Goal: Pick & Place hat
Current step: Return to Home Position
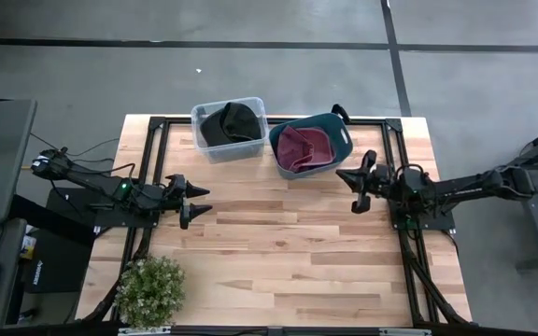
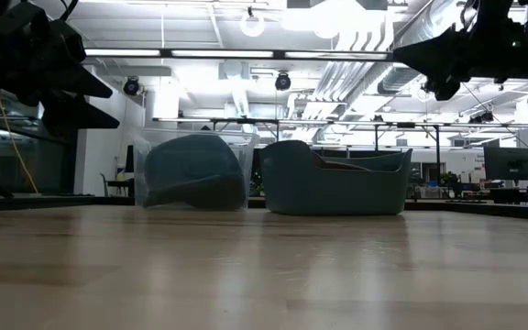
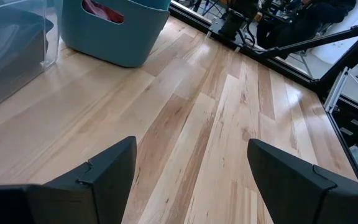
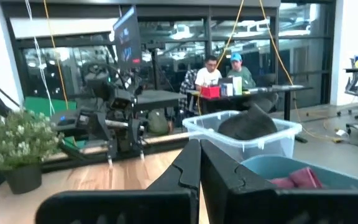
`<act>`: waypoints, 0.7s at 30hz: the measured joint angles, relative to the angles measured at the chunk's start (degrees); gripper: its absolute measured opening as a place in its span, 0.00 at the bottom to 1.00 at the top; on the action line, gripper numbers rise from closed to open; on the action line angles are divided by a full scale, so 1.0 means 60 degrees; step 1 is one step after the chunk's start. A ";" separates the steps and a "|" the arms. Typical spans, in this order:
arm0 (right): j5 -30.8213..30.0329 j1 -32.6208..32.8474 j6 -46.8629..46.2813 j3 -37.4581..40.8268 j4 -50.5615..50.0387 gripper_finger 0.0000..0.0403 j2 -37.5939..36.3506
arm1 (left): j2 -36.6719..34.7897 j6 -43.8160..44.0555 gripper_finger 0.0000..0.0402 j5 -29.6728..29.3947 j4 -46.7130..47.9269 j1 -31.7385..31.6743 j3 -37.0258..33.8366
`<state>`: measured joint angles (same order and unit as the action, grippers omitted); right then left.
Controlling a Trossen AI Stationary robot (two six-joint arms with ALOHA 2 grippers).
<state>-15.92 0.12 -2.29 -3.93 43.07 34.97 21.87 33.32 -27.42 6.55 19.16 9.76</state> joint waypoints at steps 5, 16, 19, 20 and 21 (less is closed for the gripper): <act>-0.0009 0.0000 0.0243 0.0001 -0.0167 0.00 -0.0855 | 0.0003 0.0002 0.73 0.0000 0.0000 0.0000 0.0000; -0.0484 0.0129 -0.0338 -0.0003 -0.3521 0.00 -0.3513 | 0.0004 0.0000 0.73 0.0000 0.0000 0.0000 0.0000; -0.0835 0.0293 -0.0161 -0.0003 -0.3887 0.00 -0.4066 | 0.0002 0.0002 0.73 0.0000 -0.0002 -0.0002 0.0000; -0.0920 0.0343 -0.0141 -0.0003 -0.3988 0.00 -0.4231 | 0.0000 0.0002 0.73 0.0000 -0.0002 -0.0002 0.0002; -0.0936 0.0385 -0.0154 -0.0003 -0.4124 0.00 -0.4362 | 0.0001 0.0003 0.73 0.0000 -0.0001 0.0000 0.0000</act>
<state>-21.54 2.43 -3.22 -3.95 18.32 8.80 21.87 33.34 -27.42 6.54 19.16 9.76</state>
